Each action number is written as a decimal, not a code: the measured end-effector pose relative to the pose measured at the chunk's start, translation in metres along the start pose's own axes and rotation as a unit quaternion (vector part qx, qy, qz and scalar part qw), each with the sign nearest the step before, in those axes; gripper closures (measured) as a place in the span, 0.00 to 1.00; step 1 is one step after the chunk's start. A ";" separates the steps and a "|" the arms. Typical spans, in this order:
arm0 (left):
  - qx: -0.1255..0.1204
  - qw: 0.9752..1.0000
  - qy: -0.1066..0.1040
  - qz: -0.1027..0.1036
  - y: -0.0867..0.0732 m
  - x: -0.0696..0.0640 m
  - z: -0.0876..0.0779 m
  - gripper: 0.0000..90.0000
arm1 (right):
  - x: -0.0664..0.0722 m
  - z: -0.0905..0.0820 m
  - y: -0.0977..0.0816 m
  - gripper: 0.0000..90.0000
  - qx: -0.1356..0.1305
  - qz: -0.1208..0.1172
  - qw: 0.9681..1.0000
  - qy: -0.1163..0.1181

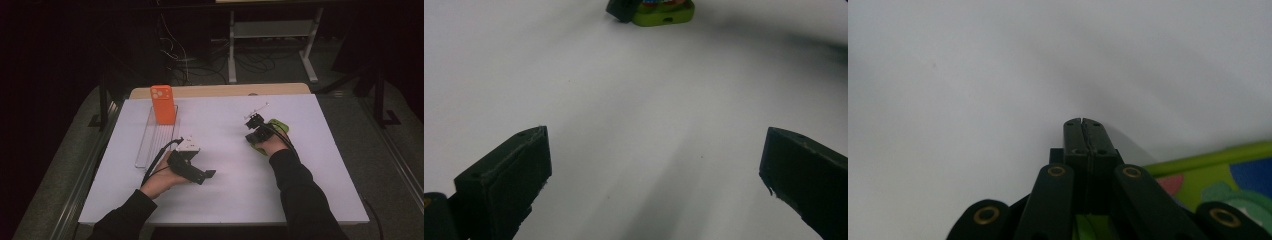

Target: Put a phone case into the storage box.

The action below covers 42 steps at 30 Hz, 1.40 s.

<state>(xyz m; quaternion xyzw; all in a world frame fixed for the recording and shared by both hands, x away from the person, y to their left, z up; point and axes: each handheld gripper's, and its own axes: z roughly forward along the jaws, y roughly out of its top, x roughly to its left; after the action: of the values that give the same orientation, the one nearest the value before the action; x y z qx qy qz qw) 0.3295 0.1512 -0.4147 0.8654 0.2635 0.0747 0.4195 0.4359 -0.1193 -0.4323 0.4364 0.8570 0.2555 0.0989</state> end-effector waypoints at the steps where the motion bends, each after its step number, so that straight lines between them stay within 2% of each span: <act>1: -0.001 1.000 -0.001 -0.001 0.000 0.000 0.001 0.00 | 0.001 -0.002 -0.003 0.98 0.000 0.001 1.000 0.002; 8: -0.001 1.000 -0.001 0.000 0.000 -0.001 0.001 0.00 | -0.001 -0.016 -0.030 0.98 -0.010 0.001 1.000 -0.004; 17: 0.001 1.000 0.000 0.003 -0.001 0.000 0.002 0.00 | -0.019 -0.034 -0.060 0.98 -0.014 0.013 1.000 -0.021; 23: 0.003 1.000 0.000 0.003 -0.001 0.000 0.002 0.00 | -0.029 -0.042 -0.070 0.98 -0.020 0.029 0.999 -0.024; 25: 0.001 1.000 0.000 0.002 -0.001 0.000 0.002 0.00 | -0.029 -0.045 -0.070 0.97 -0.033 0.028 0.999 -0.020; 27: 0.006 1.000 0.000 0.006 0.000 0.000 0.001 0.00 | -0.027 -0.050 -0.069 0.93 -0.042 0.034 0.999 -0.003; 28: 0.001 1.000 -0.001 0.000 -0.001 -0.001 0.002 0.00 | -0.026 -0.052 -0.069 0.90 -0.044 0.031 0.999 0.001; 31: 0.004 1.000 -0.002 0.001 -0.001 -0.001 0.002 0.00 | -0.018 -0.059 -0.071 0.79 -0.055 0.033 0.998 0.022; 35: 0.007 1.000 -0.001 0.001 -0.001 -0.001 0.001 0.00 | -0.008 -0.069 -0.078 0.53 -0.076 0.034 0.995 0.052; 37: 0.008 1.000 0.000 0.002 -0.001 -0.001 0.001 0.00 | -0.001 -0.072 -0.083 0.40 -0.077 0.031 0.995 0.054; 39: 0.010 1.000 0.000 0.005 0.000 0.000 0.001 0.00 | 0.006 -0.075 -0.090 0.29 -0.090 0.022 0.994 0.052; 42: 0.005 1.000 -0.002 -0.004 0.000 -0.001 0.001 0.00 | 0.018 -0.077 -0.102 0.15 -0.103 0.005 0.994 0.043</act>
<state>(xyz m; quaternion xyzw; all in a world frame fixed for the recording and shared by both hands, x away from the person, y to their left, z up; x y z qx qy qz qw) 0.3292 0.1506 -0.4153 0.8665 0.2665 0.0695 0.4163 0.3238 -0.1822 -0.4193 0.4167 0.8276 0.3613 0.1048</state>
